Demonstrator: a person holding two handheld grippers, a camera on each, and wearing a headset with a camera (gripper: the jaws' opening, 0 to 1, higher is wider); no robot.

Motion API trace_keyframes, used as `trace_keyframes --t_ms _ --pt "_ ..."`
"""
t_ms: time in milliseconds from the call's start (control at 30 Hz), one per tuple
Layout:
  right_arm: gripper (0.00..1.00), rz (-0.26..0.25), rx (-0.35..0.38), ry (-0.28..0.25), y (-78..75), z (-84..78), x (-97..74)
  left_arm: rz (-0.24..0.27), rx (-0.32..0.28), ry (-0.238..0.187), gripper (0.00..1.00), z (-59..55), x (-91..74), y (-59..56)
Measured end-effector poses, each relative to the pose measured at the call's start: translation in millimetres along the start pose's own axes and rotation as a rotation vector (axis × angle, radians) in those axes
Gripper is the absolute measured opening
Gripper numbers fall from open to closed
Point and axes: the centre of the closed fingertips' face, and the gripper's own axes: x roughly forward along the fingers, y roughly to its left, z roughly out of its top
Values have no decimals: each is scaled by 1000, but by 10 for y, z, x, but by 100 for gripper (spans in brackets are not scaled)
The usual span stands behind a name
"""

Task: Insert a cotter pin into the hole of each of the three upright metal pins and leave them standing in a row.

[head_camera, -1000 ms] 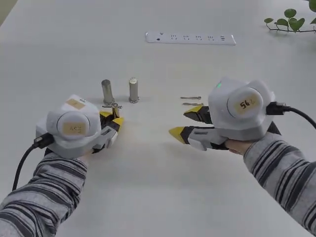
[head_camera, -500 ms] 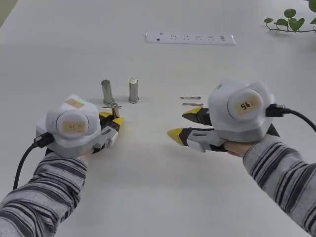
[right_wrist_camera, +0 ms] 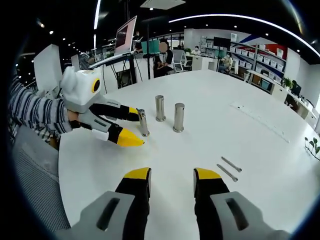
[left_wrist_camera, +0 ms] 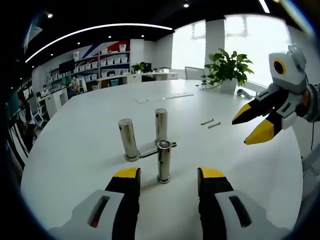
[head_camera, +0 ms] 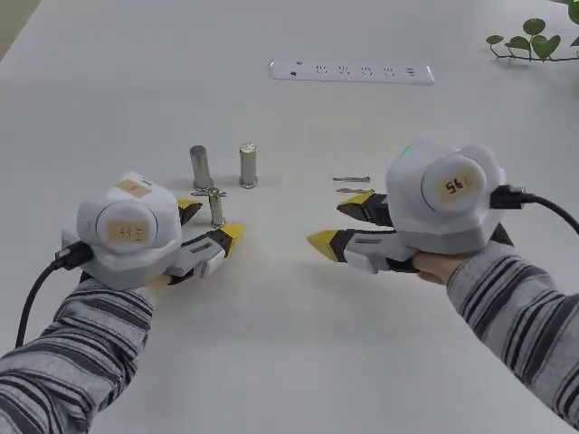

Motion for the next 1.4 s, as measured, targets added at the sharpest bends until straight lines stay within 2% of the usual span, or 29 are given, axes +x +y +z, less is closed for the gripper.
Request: trace_keyframes --t_ms 233,400,533,633,733,800,1033,1167,1233,1400 --pt "30 11 1 -64 -32 196 72 -12 -15 -14 63 21 -122 -43" --pt "31 27 34 -90 -58 324 173 -15 -29 -27 74 47 -207 -77" --pt "31 36 57 -115 -107 446 264 -20 -48 -54 82 115 -272 -105" --pt "32 37 77 -145 -132 542 345 -13 -27 -68 88 159 -332 -124" --pt "32 31 98 -170 -148 613 432 -16 -18 -68 89 157 -378 -139" --pt "32 16 119 -187 -236 650 491 -15 -25 -70 90 154 -410 -145" --pt "30 12 162 -212 -208 719 655 12 -36 -73 96 133 -528 -119" --pt "29 15 182 -204 -198 714 774 20 -45 -86 99 153 -591 -114" --pt "28 23 182 -200 -172 716 842 31 -22 -91 99 171 -627 -118" --pt "24 23 179 -197 -154 728 942 40 -7 -95 99 174 -659 -117"
